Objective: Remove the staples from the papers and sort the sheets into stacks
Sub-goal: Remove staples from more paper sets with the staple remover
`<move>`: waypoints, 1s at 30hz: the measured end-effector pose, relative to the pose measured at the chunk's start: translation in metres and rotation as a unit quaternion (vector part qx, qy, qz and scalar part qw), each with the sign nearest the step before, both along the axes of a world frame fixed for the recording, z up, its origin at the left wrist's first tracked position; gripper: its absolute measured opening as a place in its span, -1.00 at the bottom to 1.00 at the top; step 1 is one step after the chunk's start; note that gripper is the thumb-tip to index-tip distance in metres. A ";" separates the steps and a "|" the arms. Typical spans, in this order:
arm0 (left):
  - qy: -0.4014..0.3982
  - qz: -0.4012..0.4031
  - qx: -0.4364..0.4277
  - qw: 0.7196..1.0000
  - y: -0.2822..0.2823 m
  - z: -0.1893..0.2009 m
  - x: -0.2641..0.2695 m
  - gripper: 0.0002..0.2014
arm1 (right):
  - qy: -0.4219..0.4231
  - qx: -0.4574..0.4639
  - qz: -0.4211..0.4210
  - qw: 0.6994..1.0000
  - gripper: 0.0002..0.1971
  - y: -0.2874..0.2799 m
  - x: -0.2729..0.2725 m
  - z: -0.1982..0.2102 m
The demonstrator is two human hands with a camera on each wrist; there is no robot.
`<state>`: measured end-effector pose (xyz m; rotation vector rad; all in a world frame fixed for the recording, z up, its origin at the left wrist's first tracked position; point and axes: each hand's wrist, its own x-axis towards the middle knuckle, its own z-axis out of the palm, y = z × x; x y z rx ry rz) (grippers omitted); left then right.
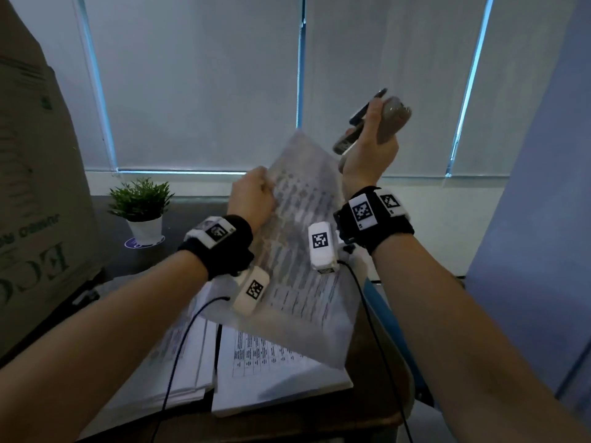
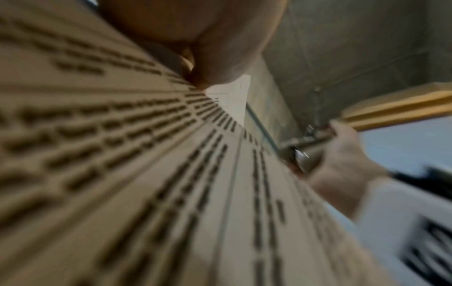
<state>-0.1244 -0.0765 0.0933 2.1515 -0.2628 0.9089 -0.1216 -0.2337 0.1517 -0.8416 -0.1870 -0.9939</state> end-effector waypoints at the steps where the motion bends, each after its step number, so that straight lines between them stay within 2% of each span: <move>1: 0.020 0.026 -0.004 0.999 0.019 0.000 0.007 -0.87 | 0.008 0.023 0.006 1.000 -0.69 0.003 0.002 -0.006; 4: 0.108 0.095 0.041 0.989 0.078 -0.020 0.025 -0.81 | 0.133 0.035 0.077 0.988 -0.65 0.017 0.018 -0.043; 7: 0.191 0.149 0.082 0.967 0.135 -0.064 0.035 -0.78 | 0.310 0.002 0.165 0.936 -0.51 0.032 0.038 -0.103; 9: 0.242 0.174 0.089 0.950 0.168 -0.092 0.037 -0.77 | 0.392 -0.018 0.192 0.899 -0.47 0.044 0.048 -0.146; 12: 0.291 0.196 0.070 0.934 0.208 -0.125 0.043 -0.77 | 0.438 -0.001 0.225 0.870 -0.45 0.057 0.062 -0.198; 15: 0.352 0.231 0.065 0.905 0.240 -0.151 0.049 -0.74 | 0.485 0.013 0.226 0.845 -0.29 0.059 0.074 -0.233; 18: 0.363 0.260 0.069 0.892 0.248 -0.168 0.048 -0.69 | 0.519 0.011 0.225 0.825 -0.32 0.053 0.082 -0.254; 20: 0.362 0.272 0.093 0.887 0.232 -0.167 0.039 -0.66 | 0.533 0.002 0.219 0.817 -0.22 0.047 0.090 -0.270; 21: 0.355 0.245 0.102 0.896 0.220 -0.165 0.039 -0.74 | 0.542 -0.006 0.217 0.812 -0.14 0.043 0.100 -0.284; 22: 0.354 0.181 0.093 0.913 0.203 -0.160 0.037 -0.88 | 0.549 -0.005 0.215 0.808 -0.05 0.039 0.110 -0.297; 23: 0.355 0.100 0.079 0.926 0.187 -0.159 0.039 -0.88 | 0.552 -0.003 0.217 0.805 0.02 0.035 0.119 -0.306; 25: 0.391 -0.029 0.053 0.918 0.154 -0.161 0.043 -0.89 | 0.546 0.001 0.221 0.808 0.03 0.033 0.112 -0.302; 27: 0.453 -0.087 0.024 0.887 0.122 -0.163 0.045 -0.79 | 0.524 0.003 0.235 0.819 -0.22 0.037 0.084 -0.280; 28: 0.481 -0.095 0.009 0.872 0.112 -0.167 0.048 -0.83 | 0.513 -0.004 0.239 0.824 -0.36 0.038 0.073 -0.272; 30: 0.516 -0.073 0.023 0.853 0.096 -0.172 0.053 -0.75 | 0.503 -0.026 0.240 0.830 -0.52 0.035 0.067 -0.270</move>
